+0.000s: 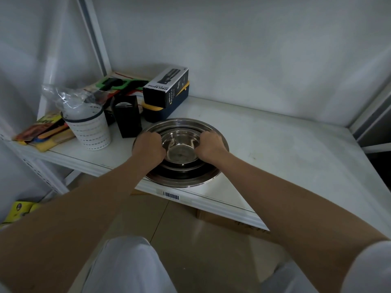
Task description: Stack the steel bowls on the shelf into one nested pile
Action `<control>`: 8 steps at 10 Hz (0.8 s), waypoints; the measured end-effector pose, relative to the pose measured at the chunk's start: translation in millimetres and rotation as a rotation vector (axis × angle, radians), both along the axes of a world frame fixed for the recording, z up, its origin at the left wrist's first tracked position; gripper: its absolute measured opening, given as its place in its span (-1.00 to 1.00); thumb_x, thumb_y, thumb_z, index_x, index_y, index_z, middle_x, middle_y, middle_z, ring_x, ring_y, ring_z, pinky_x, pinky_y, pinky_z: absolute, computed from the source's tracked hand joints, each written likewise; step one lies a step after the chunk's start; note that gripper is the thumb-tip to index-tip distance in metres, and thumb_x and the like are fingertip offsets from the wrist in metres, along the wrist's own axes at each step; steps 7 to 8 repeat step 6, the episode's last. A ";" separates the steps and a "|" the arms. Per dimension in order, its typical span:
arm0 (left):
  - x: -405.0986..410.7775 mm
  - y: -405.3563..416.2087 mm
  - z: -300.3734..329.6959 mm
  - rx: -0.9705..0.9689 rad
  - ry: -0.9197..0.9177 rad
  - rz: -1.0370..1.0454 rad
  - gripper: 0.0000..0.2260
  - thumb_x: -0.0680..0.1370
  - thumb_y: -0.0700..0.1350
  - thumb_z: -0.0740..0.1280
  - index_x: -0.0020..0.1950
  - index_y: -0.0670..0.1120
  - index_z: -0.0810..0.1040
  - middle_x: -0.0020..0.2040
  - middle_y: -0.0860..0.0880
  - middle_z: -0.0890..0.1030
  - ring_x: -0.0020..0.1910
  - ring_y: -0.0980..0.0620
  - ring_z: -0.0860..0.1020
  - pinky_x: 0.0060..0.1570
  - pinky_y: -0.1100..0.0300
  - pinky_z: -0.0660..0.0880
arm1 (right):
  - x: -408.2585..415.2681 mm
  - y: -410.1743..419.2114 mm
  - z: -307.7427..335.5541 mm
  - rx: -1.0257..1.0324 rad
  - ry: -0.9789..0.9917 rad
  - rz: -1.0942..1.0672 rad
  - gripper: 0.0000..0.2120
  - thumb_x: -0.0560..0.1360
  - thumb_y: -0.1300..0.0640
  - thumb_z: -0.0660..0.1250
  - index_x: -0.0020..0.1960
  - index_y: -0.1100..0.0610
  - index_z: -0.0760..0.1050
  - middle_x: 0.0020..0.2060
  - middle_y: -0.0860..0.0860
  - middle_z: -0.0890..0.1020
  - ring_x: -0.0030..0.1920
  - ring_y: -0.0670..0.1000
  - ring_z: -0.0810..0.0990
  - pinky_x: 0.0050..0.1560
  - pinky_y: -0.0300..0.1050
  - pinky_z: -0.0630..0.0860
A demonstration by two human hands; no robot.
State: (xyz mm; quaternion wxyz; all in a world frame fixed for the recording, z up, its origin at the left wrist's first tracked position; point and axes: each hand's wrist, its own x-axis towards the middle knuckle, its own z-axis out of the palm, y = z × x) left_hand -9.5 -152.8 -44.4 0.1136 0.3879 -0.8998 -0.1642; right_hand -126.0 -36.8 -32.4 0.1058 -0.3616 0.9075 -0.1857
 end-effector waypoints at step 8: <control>31.9 41.4 66.6 0.007 0.336 -0.146 -0.74 0.51 -0.14 0.32 0.20 -0.05 0.59 0.08 -0.03 0.64 0.07 -0.02 0.61 0.04 0.06 0.54 | 22.0 57.9 62.6 -0.324 0.006 0.008 -0.71 0.43 0.22 0.28 0.12 0.13 0.58 0.09 0.11 0.59 0.11 0.11 0.56 -0.03 -0.15 0.45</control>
